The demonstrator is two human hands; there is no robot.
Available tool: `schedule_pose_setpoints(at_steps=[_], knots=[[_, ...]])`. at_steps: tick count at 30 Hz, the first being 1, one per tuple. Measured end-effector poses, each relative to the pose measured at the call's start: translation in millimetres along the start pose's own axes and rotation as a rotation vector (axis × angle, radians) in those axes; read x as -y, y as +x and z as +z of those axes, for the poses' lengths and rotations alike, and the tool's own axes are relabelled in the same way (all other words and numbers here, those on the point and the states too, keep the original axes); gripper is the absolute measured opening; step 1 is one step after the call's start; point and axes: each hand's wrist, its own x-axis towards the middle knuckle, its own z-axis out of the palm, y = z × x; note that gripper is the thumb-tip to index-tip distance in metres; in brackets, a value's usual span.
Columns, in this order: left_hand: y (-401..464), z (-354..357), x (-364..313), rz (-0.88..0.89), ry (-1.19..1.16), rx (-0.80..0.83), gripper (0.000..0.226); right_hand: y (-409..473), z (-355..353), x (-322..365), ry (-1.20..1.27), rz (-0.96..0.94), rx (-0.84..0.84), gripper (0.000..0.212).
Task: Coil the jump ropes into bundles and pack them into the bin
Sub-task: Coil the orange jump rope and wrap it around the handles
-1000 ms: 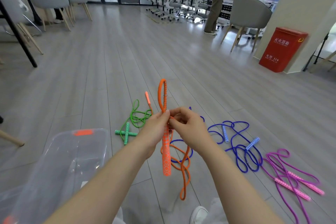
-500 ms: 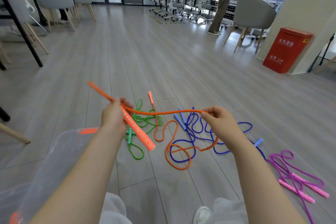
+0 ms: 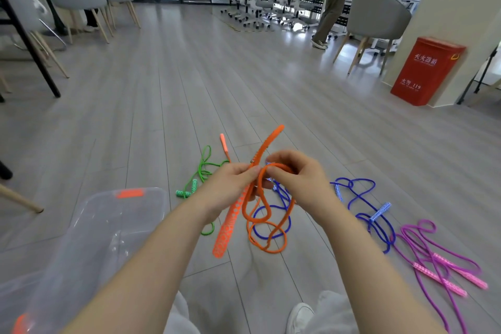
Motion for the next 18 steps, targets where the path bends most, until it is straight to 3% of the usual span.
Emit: schedule_pose_setpoints(at_steps=[4,10,18], knots=[[-0.3,1.1,-1.8,-0.055,-0.12,0.074,0.034,3.4,-0.1,-4.9,-0.038,0.032,-0.074,0.016],[-3.4,2.1,2.8,-0.081,-0.093,0.187,0.029,1.9,-2.2,-11.1,-0.066,0.019,-0.028,0.015],[-0.7,-1.0,1.6,-0.041,0.039,0.082,0.027,4.5,-0.1,-16.6,-0.243,0.071,-0.023,0.013]])
